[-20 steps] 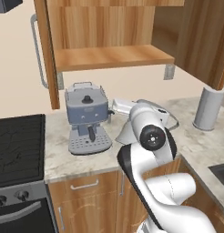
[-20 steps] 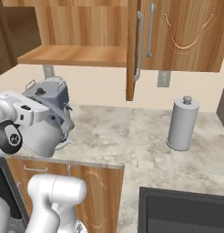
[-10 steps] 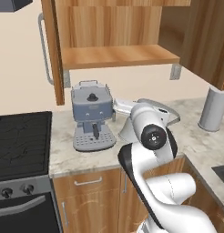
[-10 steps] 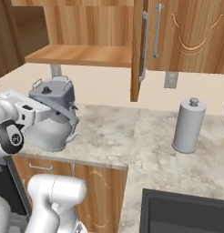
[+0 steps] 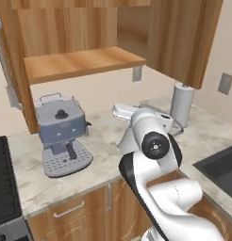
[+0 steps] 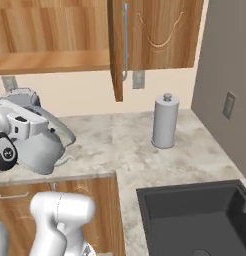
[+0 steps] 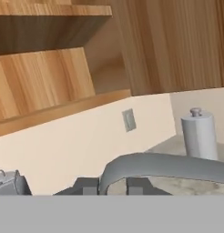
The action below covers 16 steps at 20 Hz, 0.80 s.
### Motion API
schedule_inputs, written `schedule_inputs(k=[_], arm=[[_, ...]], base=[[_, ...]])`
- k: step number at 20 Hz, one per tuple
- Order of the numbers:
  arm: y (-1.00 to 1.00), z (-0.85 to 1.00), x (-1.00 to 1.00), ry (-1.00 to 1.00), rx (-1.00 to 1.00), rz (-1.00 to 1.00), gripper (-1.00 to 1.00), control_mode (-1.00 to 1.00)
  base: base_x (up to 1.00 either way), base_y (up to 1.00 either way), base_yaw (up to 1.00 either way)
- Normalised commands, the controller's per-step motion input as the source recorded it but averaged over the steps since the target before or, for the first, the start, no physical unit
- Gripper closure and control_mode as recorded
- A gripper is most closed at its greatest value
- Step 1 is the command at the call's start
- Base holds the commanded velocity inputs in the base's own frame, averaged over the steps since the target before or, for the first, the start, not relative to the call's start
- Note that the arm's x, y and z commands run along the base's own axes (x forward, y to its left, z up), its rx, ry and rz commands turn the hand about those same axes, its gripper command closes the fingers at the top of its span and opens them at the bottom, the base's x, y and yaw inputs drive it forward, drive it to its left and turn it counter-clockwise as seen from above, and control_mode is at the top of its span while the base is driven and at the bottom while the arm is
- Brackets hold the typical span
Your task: Open the cabinet, pick the kettle from the cabinet, and place it in the sink.
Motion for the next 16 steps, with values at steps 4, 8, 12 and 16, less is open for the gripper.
schedule_inputs(k=[4, 8, 12, 16], arm=[[0.0, 0.0, 0.0, 0.0, 0.0, 0.0, 1.0, 1.0], [0.0, 0.0, 0.0, 0.0, 0.0, 0.0, 1.0, 1.0], [0.0, 0.0, 0.0, 0.0, 0.0, 0.0, 1.0, 1.0], [0.0, 0.0, 0.0, 0.0, 0.0, 0.0, 1.0, 1.0]], base=[[0.0, 0.0, -0.86], [0.0, 0.06, -0.79], [-0.05, 0.04, -0.8], [-0.29, 0.04, -0.59]])
